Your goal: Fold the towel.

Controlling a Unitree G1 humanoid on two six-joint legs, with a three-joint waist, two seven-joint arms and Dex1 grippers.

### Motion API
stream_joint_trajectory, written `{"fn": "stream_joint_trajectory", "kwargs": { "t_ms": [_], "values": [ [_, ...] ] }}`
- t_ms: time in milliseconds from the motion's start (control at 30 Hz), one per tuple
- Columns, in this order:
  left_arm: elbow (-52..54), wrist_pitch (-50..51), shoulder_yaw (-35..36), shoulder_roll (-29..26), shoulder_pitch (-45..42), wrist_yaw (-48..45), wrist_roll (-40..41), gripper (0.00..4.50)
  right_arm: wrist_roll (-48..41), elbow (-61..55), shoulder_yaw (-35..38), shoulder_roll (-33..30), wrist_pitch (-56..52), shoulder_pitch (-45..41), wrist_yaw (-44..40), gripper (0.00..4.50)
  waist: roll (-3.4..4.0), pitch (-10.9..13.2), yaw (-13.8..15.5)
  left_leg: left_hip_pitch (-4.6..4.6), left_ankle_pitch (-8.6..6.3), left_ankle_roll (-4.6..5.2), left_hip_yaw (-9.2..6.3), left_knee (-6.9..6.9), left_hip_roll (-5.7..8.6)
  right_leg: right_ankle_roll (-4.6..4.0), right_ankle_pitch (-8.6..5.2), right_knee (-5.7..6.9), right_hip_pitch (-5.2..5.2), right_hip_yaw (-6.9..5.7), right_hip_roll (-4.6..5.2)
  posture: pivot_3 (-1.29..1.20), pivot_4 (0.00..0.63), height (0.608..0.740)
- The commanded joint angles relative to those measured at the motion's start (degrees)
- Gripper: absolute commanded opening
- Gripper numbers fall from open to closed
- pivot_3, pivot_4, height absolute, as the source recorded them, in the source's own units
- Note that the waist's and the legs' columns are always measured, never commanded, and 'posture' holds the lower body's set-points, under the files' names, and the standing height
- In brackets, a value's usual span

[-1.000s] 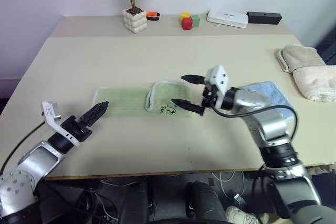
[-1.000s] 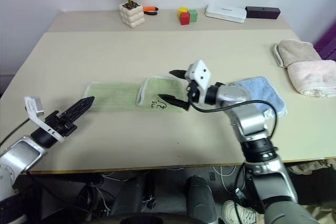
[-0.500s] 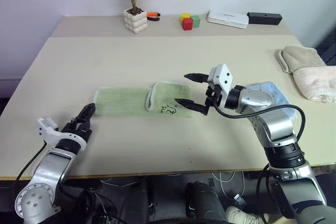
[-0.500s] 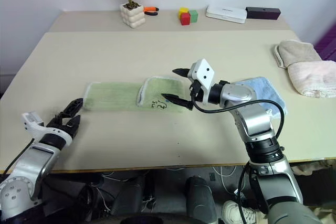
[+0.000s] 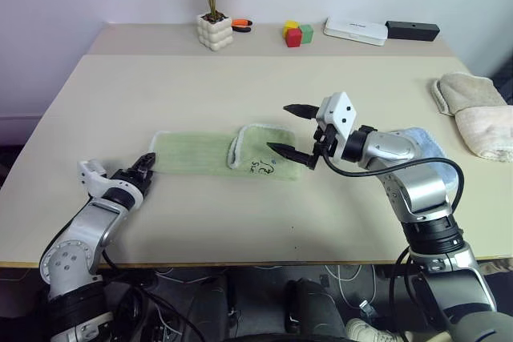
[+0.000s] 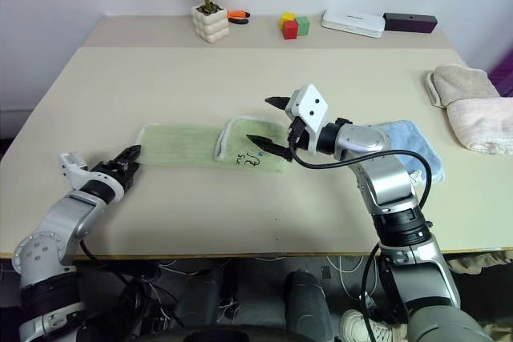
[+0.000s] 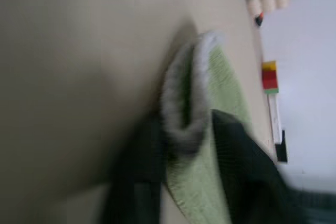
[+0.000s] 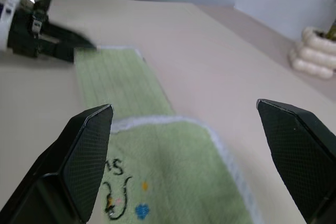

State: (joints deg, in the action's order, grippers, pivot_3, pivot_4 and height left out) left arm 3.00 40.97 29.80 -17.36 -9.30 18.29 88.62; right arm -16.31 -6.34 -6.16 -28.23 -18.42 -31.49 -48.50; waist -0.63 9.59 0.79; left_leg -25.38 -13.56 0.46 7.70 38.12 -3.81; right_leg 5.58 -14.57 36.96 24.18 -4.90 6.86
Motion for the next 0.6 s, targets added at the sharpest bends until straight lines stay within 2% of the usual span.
{"fn": "stream_joint_trajectory", "kwargs": {
  "t_ms": [33, 133, 367, 500, 567, 600],
  "values": [
    [-0.5, 0.3, -0.9, 0.3, -1.4, -1.1, -0.5, 0.05, 1.0, -0.8, 1.8, -1.2, 1.7, -0.2, 0.9, 4.5, 0.0, 0.0, -0.1, 0.0, 0.0, -0.01, 0.0, 0.0, -0.01, 0.0, 0.0, 0.01, 0.01, -0.01, 0.0, 0.0, 0.15, 0.735],
    [1.7, 0.5, -1.6, 0.5, -1.9, -2.1, -0.8, 0.05, 0.7, -0.6, 3.2, -3.2, 2.0, 1.2, 0.0, 4.5, -0.03, 0.0, 0.0, -0.02, 0.0, 0.0, 0.01, -0.01, 0.0, 0.05, 0.03, -0.01, 0.02, -0.01, 0.0, 0.0, 0.15, 0.735],
    [10.8, 1.8, -7.9, -2.8, -7.0, -12.6, -4.8, 0.05, -2.2, -0.3, 10.2, -13.4, 5.1, 10.0, -8.0, 4.5, -0.25, 0.1, 0.0, -0.14, 0.0, 0.0, 0.0, 0.0, 0.02, 0.0, 0.0, -0.13, 0.0, -0.08, 0.0, 0.0, 0.15, 0.735],
    [9.5, 1.7, -15.4, -4.1, -13.8, -22.6, -13.1, 0.05, -2.7, -0.1, 12.3, -15.0, 6.4, 12.1, -8.7, 4.5, -0.22, 0.1, -0.3, -0.04, 0.0, -0.01, 0.01, -0.07, 0.0, 0.03, 0.02, -0.15, -0.02, -0.07, -0.03, 0.0, 0.15, 0.735],
    [6.3, 1.6, -17.8, -3.0, -17.3, -26.8, -15.5, 0.05, -2.5, 0.0, 12.3, -14.7, 6.5, 12.0, -8.2, 4.5, -0.22, 0.1, -0.3, -0.05, 0.01, -0.03, 0.08, -0.07, -0.01, 0.11, 0.06, -0.15, -0.01, -0.08, -0.08, 0.0, 0.15, 0.735],
    [4.1, 1.1, -22.7, -2.8, -20.2, -31.2, -20.4, 0.05, -2.3, -0.1, 12.4, -14.5, 6.6, 11.8, -7.7, 4.5, -0.22, 0.1, -0.2, -0.05, 0.03, -0.05, 0.1, -0.08, -0.01, 0.12, 0.06, -0.17, -0.02, -0.08, -0.08, 0.0, 0.15, 0.735]
  ]
}}
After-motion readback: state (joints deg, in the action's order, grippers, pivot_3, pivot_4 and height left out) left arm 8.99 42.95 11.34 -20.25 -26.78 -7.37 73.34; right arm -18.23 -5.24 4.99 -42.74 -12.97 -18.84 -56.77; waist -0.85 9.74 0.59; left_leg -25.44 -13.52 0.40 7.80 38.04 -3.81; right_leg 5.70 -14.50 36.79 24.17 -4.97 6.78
